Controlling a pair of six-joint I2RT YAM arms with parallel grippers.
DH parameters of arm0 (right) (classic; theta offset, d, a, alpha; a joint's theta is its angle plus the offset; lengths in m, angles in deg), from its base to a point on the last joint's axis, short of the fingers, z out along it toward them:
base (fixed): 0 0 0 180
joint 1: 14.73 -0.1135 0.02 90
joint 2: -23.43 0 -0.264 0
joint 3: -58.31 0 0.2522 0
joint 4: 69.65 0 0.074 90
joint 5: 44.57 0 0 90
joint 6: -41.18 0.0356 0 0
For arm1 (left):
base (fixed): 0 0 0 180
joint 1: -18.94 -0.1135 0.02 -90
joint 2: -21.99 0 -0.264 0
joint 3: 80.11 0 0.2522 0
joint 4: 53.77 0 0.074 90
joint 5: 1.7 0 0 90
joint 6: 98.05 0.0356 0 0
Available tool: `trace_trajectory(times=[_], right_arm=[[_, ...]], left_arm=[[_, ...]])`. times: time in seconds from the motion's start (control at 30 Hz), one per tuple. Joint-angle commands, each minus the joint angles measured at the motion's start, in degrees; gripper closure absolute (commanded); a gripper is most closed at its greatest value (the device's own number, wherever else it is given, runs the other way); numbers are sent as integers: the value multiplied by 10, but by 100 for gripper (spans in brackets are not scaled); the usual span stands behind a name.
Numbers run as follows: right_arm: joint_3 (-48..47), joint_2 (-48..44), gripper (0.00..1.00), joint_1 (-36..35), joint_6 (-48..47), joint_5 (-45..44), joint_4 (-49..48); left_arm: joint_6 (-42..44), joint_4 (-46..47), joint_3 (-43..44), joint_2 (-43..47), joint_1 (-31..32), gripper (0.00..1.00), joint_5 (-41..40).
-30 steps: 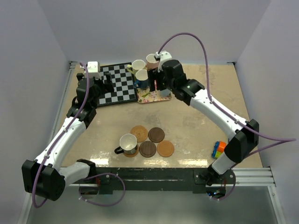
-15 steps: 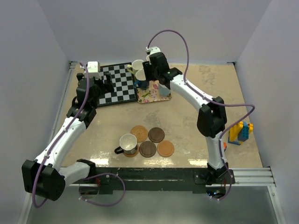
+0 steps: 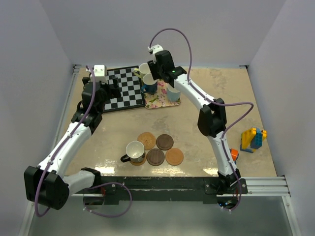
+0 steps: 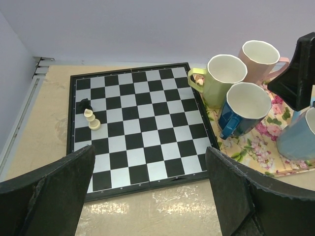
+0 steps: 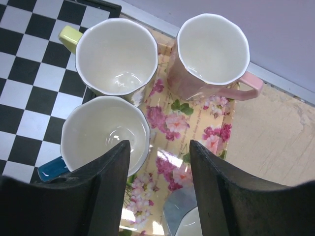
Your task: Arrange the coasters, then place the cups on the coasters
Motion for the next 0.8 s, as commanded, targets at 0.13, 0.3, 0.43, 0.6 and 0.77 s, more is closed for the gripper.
trace_trajectory(times=[0.13,0.3,0.43,0.6,0.77], right_arm=[[-50,30,46,5,-55,53,5],[-70,54,46,5,-64,54,0],[-81,81,49,5,-74,40,-2],[-80,93,51,5,-84,27,-7],[-70,86,64,5,-77,28,-23]], left_arm=[[2,21,3,-5,0,2,9],[1,21,3,-5,0,2,10],[-1,21,2,-4,0,2,10],[0,22,3,-4,0,2,10],[0,22,2,-4,0,2,9]])
